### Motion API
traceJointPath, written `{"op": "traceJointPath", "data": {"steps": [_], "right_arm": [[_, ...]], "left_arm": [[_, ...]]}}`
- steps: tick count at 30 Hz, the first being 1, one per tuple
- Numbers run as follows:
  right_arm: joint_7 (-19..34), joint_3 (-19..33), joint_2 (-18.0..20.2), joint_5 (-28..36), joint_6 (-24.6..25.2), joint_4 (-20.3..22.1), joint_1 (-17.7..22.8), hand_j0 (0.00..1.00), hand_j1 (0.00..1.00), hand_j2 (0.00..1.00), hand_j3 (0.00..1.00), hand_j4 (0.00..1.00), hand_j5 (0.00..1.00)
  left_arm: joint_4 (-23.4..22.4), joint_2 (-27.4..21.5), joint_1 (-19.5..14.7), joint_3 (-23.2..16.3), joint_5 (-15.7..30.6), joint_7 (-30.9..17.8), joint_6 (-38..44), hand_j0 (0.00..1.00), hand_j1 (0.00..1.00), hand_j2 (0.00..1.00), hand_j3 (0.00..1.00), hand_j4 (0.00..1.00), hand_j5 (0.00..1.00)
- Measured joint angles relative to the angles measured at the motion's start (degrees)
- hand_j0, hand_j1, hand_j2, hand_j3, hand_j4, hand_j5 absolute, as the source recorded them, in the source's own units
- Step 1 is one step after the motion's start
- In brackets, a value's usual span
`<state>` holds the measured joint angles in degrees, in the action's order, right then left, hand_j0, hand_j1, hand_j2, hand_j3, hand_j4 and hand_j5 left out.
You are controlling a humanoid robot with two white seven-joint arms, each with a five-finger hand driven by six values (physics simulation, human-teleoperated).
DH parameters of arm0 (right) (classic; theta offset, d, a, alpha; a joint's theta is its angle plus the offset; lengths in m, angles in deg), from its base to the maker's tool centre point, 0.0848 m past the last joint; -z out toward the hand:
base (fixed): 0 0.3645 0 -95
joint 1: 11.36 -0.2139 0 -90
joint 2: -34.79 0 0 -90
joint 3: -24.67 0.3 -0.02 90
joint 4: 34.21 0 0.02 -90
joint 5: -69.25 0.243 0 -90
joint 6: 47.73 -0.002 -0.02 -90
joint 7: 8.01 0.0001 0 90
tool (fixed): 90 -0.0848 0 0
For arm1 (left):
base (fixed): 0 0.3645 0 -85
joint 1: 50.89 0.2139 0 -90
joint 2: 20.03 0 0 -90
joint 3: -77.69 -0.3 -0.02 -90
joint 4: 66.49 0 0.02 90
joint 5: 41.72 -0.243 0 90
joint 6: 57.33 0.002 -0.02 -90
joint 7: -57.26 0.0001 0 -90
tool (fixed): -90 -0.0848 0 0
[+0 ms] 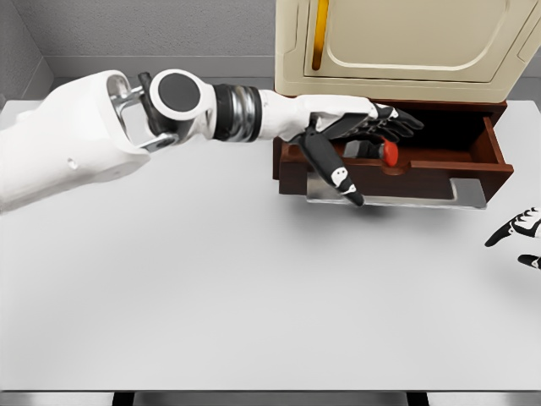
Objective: Put the switch into the drawer with left arm, and close the drawer with right arm
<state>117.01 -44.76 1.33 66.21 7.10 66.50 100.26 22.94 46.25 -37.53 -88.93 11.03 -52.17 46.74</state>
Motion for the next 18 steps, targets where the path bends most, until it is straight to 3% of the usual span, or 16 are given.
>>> {"op": "traceJointPath", "data": {"steps": [4, 6, 9, 13, 15, 18], "right_arm": [[0.0, -0.18, 0.0, 0.0, 0.0, 0.0, 0.0, 0.63, 0.63, 0.63, 0.63, 0.63, 0.63], [0.0, -0.58, 0.0, 0.0, 0.01, 0.0, -0.35, 0.63, 0.63, 0.63, 0.63, 0.63, 0.63], [0.0, -1.23, 0.01, -0.01, 0.01, 0.02, -0.62, 0.63, 0.63, 0.63, 0.63, 0.63, 0.63], [0.0, -1.84, 0.05, -0.01, 0.0, 0.04, -1.05, 0.63, 0.63, 0.63, 0.63, 0.63, 0.63], [0.0, -2.19, 0.07, 0.01, 0.01, 0.05, -1.67, 0.63, 0.63, 0.63, 0.63, 0.63, 0.63], [0.0, -3.27, 0.81, 0.03, 0.03, 0.06, -3.25, 0.63, 0.63, 0.63, 0.63, 0.63, 0.63]], "left_arm": [[-0.64, 0.62, -0.18, 0.79, -0.12, -2.11, -0.17, 1.0, 1.0, 1.0, 1.0, 1.0, 1.0], [1.62, -2.32, -0.26, 1.23, -0.13, -3.7, -1.44, 1.0, 1.0, 1.0, 1.0, 1.0, 1.0], [7.49, -15.81, 0.61, 1.58, -0.18, -8.98, -10.27, 1.0, 1.0, 1.0, 1.0, 1.0, 1.0], [10.48, -36.87, 3.95, 1.66, -0.51, -13.84, -32.24, 1.0, 1.0, 1.0, 1.0, 1.0, 1.0], [10.94, -42.48, 3.77, 1.69, -5.01, -14.68, -40.44, 1.0, 1.0, 1.0, 1.0, 1.0, 1.0], [11.13, -45.88, -0.78, 1.57, -18.47, -15.25, -45.95, 1.0, 1.0, 1.0, 1.0, 1.0, 1.0]]}}
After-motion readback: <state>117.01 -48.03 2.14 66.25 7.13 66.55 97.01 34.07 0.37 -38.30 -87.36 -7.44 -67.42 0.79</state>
